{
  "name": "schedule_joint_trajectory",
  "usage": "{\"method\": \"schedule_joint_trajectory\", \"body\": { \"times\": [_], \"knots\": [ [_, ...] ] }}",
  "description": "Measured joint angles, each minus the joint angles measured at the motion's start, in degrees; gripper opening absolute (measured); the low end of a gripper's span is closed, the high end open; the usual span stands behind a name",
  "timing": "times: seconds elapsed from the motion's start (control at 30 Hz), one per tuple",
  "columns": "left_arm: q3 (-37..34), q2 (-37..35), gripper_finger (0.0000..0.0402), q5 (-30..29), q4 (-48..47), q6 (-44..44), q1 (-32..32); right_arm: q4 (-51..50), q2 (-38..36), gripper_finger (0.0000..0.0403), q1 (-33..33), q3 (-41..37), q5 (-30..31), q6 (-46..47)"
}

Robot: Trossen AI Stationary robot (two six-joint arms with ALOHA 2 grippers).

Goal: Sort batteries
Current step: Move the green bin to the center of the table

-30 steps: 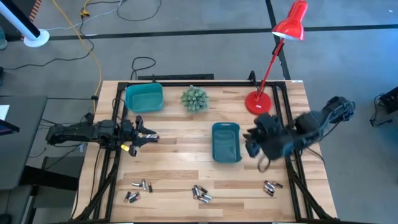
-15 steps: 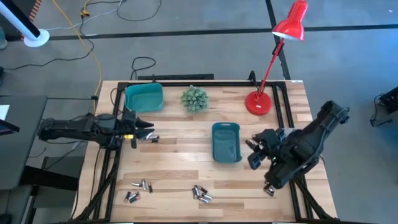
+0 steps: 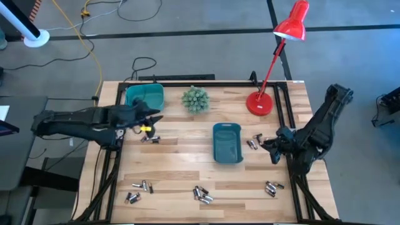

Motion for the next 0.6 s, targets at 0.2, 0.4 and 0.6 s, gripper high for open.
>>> {"method": "schedule_joint_trajectory", "body": {
  "times": [0.2,0.4,0.6],
  "knots": [
    [8.9,9.8,0.0127,2.1,-11.9,-1.9,10.8,4.5,-10.9,0.0148,-0.1,-7.4,0.0,-5.9],
    [10.9,15.2,0.0127,4.3,-12.9,-2.4,15.3,4.7,-17.4,0.0148,-0.1,-8.0,0.1,-9.4],
    [10.9,20.4,0.0142,6.7,-13.9,3.2,19.0,6.4,-19.0,0.0148,-0.3,-8.0,0.2,-9.9]
  ]
}}
